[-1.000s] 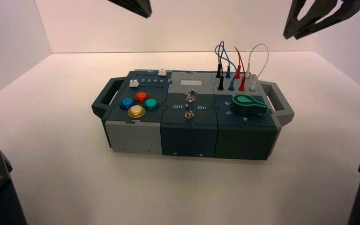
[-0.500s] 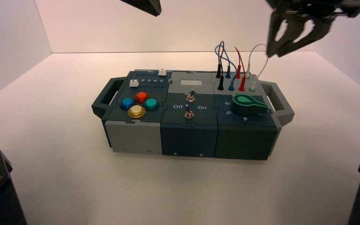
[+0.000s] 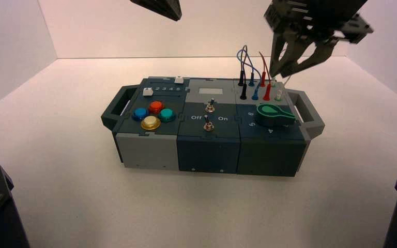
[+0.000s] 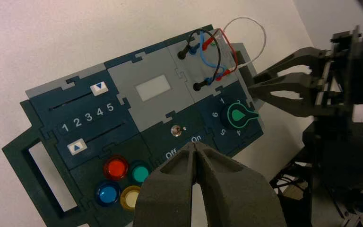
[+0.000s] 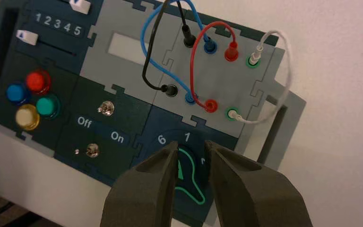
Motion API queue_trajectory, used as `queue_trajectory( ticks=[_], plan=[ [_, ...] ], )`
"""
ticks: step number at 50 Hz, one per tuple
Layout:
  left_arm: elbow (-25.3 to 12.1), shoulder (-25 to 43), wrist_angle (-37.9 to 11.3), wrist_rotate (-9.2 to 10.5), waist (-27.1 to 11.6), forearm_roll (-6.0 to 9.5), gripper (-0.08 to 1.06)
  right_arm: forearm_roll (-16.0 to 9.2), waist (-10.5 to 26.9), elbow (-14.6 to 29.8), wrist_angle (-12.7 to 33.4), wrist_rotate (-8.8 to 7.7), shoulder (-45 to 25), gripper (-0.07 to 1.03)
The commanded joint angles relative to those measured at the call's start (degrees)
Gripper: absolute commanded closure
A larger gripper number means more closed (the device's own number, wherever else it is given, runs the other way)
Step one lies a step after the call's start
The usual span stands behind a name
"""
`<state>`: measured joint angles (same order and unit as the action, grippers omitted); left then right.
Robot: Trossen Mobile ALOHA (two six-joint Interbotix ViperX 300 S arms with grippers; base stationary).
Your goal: Pull the blue wire.
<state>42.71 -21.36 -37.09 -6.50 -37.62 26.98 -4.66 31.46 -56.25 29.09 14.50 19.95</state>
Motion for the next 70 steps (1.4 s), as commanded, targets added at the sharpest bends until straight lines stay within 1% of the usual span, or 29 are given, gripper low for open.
queue_trajectory(
  ticks=[1, 11, 20, 26, 36, 44, 46, 52, 58, 61, 66, 67, 70],
  plan=[
    [-1.1, -0.4, 0.8, 0.00, -0.1, 0.18, 1.01, -0.4, 0.3, 1.7, -1.4, 0.18, -2.2, 0.65],
    [-1.3, -0.1, 1.4, 0.00, -0.1, 0.18, 1.01, -0.5, 0.3, 3.4, -3.1, 0.26, -6.7, 0.61],
    [-1.7, 0.4, 1.6, -0.09, -0.1, 0.18, 1.01, -2.5, 0.3, 5.3, -4.4, 0.18, -9.8, 0.61],
    [-1.7, 0.5, 1.5, -0.09, -0.1, 0.09, 1.01, -2.5, 0.3, 5.8, -4.7, 0.26, -10.5, 0.61],
    [-1.8, 0.5, 1.6, -0.18, -0.1, 0.09, 1.01, -2.2, 0.2, 6.9, -5.8, 0.09, -12.8, 0.61],
    [-2.0, 0.5, 1.6, -0.18, -0.2, 0.09, 1.01, -1.4, 0.1, 7.6, -6.9, -0.09, -14.3, 0.62],
    [-2.1, 0.5, 1.6, -0.18, -0.1, 0.09, 1.01, -0.9, 0.1, 7.8, -7.1, -0.18, -14.8, 0.62],
    [-2.3, 0.5, 1.6, -0.18, -0.2, 0.09, 1.01, 0.3, 0.0, 8.6, -6.9, -0.09, -15.9, 0.68],
    [-2.2, 0.5, 1.5, -0.18, -0.1, 0.09, 1.01, 0.8, 0.0, 8.9, -6.6, -0.09, -16.7, 0.71],
    [-2.3, 0.5, 1.5, -0.18, -0.2, 0.09, 1.01, 1.1, 0.0, 9.0, -6.4, -0.18, -17.1, 0.76],
    [-2.2, 0.5, 1.6, -0.18, -0.1, 0.09, 1.01, 2.4, 0.0, 9.1, -6.0, -0.62, -17.7, 0.98],
    [-2.2, 0.5, 1.5, -0.18, -0.1, 0.09, 1.01, 2.5, -0.1, 9.1, -5.8, -0.70, -17.7, 0.99],
    [-2.2, 0.5, 1.5, -0.18, -0.2, 0.09, 1.01, 3.2, 0.0, 9.4, -5.1, -0.79, -17.8, 0.99]
  ],
)
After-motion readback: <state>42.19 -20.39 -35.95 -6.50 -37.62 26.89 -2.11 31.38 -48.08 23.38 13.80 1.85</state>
